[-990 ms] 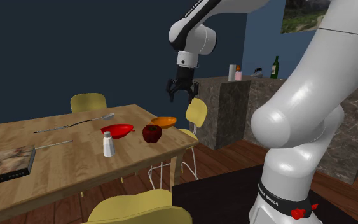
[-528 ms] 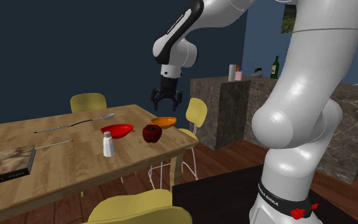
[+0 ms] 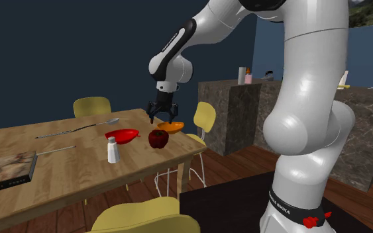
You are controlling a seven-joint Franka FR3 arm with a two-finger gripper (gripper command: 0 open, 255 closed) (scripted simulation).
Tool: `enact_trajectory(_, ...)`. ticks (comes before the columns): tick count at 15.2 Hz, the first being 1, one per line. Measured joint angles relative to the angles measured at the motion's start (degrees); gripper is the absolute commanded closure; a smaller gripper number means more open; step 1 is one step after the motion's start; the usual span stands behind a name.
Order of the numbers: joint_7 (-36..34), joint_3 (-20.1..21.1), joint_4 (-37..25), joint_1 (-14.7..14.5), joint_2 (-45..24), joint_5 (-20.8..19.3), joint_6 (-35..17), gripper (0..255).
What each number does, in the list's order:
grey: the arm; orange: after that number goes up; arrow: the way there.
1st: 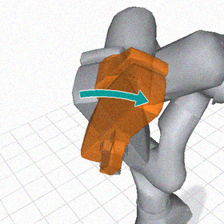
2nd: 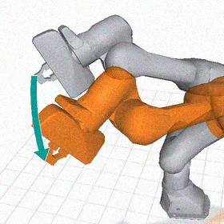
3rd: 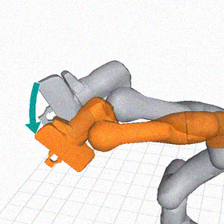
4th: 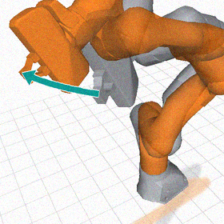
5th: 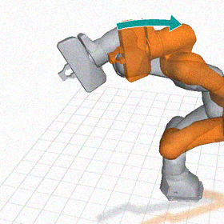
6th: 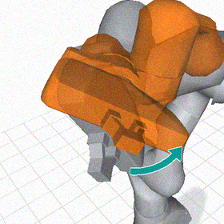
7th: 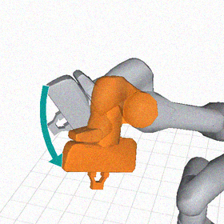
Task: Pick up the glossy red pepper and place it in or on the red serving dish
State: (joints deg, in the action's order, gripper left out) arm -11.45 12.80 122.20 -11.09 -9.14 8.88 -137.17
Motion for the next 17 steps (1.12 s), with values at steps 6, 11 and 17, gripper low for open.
enact_trajectory(6,-0.3,0.1,0.5,-0.5,-2.9,-0.4,-3.5,0)
enact_trajectory(11,-0.4,0.1,0.6,-0.5,-3.1,-0.5,-3.8,0)
enact_trajectory(17,-0.4,0.1,0.5,-0.5,-3.1,-0.5,-3.8,255)
